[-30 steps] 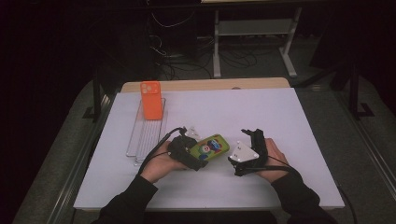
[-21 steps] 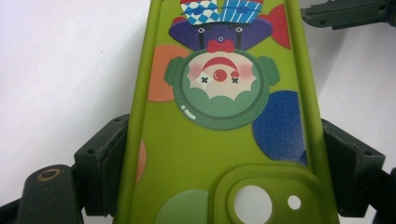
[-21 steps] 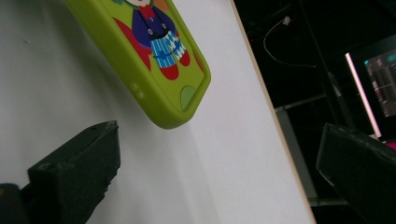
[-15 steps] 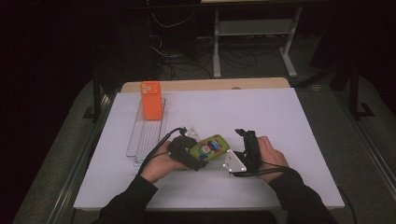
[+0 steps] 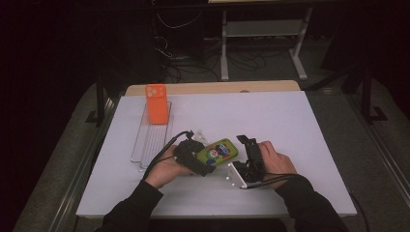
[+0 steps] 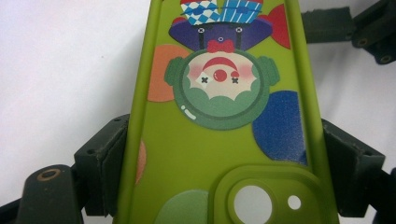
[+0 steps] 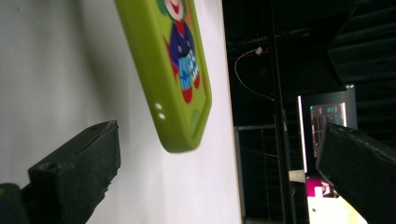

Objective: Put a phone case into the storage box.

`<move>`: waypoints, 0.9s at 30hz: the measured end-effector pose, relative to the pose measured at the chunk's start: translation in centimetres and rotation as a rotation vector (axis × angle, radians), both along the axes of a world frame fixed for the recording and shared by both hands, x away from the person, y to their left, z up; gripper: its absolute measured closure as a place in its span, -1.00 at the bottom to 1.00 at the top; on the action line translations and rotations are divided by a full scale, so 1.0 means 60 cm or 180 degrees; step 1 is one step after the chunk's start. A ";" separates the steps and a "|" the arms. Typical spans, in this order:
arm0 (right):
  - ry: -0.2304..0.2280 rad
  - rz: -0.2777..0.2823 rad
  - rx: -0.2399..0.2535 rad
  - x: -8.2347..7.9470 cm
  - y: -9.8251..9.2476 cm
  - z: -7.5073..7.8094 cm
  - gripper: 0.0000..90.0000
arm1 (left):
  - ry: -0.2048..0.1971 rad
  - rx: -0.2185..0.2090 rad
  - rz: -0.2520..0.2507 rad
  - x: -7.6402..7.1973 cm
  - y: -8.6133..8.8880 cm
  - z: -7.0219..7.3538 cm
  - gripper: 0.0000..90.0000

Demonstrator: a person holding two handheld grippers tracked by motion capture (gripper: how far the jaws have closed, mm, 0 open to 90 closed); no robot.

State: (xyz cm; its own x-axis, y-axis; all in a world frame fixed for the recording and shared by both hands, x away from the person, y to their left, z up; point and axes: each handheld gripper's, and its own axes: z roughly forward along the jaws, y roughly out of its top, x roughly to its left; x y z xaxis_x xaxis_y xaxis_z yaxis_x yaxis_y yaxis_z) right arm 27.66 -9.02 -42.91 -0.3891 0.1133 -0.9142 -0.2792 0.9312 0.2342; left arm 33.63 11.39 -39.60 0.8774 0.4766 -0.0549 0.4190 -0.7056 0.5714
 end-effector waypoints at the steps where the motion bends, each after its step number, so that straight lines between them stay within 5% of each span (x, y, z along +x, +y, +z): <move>1: -0.0039 0.0019 -0.0008 0.000 0.002 -0.001 -1.00 | 0.0005 -0.0005 -0.0004 0.000 -0.001 0.002 -0.65; 8: -0.0117 0.0083 -0.0202 -0.001 0.018 -0.003 -0.84 | -0.0008 -0.0039 -0.0002 0.003 -0.001 0.014 -0.65; 9: -0.0176 0.0068 -0.0098 -0.002 0.022 -0.005 -0.80 | -0.0008 -0.0046 -0.0003 0.003 0.000 0.015 -0.65; 21: -0.0348 0.0098 -0.0203 -0.008 0.045 -0.011 -0.23 | -0.0030 -0.0066 -0.0036 0.001 0.000 0.022 -0.65; 27: -0.0279 0.0115 -0.0305 -0.010 0.051 -0.015 0.08 | -0.0027 -0.0052 -0.0060 0.001 0.000 0.022 -0.65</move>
State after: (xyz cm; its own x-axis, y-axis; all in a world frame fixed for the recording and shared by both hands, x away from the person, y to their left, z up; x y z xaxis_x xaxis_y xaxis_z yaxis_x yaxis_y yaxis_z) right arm 27.08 -5.99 -43.84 -0.3096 0.0111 -0.9508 -0.3283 0.9372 0.1179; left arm 33.71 11.41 -38.25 0.8868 0.4589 -0.0552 0.4008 -0.7039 0.5865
